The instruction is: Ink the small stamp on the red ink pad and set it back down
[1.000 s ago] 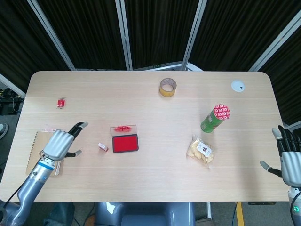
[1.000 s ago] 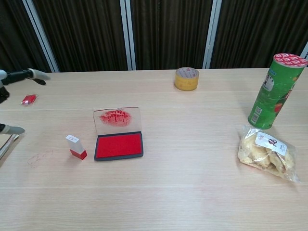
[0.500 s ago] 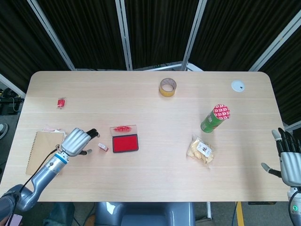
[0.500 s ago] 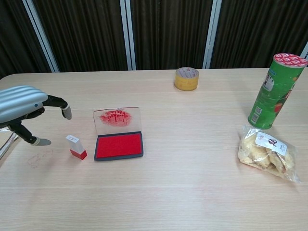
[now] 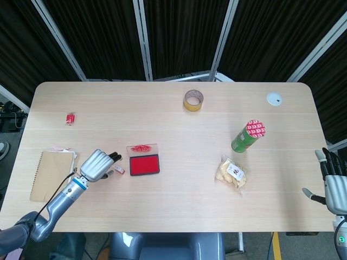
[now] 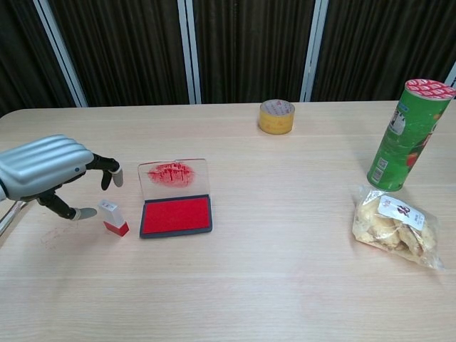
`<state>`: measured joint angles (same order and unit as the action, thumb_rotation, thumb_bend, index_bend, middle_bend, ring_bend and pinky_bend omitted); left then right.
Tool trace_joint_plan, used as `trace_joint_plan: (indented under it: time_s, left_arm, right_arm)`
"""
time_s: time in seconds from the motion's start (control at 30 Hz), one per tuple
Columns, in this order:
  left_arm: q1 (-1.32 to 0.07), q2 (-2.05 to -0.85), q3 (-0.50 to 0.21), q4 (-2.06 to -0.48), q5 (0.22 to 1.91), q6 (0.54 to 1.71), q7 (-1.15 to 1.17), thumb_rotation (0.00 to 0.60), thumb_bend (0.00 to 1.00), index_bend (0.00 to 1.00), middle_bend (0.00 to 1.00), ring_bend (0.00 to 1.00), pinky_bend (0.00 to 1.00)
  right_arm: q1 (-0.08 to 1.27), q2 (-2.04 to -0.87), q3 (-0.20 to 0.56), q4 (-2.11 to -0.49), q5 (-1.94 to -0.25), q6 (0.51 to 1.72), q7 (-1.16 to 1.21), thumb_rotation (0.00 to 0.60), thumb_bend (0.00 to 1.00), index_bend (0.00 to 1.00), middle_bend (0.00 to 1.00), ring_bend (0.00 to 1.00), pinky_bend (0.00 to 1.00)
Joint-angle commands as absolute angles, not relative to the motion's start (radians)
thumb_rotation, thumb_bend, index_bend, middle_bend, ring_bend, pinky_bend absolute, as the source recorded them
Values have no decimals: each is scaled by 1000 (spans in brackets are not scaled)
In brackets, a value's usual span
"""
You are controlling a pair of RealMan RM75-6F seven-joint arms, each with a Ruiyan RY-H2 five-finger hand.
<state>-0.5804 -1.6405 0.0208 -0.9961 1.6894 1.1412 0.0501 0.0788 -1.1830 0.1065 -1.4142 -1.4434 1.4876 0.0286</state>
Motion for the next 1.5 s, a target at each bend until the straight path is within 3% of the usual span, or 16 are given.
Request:
trace_joint_plan:
  time_s: [0.03,1.1,1.5]
  left_arm:
    - [-585,-1653,23,-990,1686,1133,70,600,219,366,437,895,895]
    - [-610,-1692,46,-955,1671,1121,109,600,314,513,545,894,894]
    - [-623,-1651,24,-1049,1648,1128,77,600,406,551,568,894,893]
  right_arm:
    - [79,-1183,108,-1411,-1442,1488,34,600,0,0,0,0,0]
    - [82,-1178,111,-1407,-1427,1465,54,600,0,0,0,0,0]
    - [82,-1175,112,-1408,-1423,1458,64,600,0,0,0,0,0]
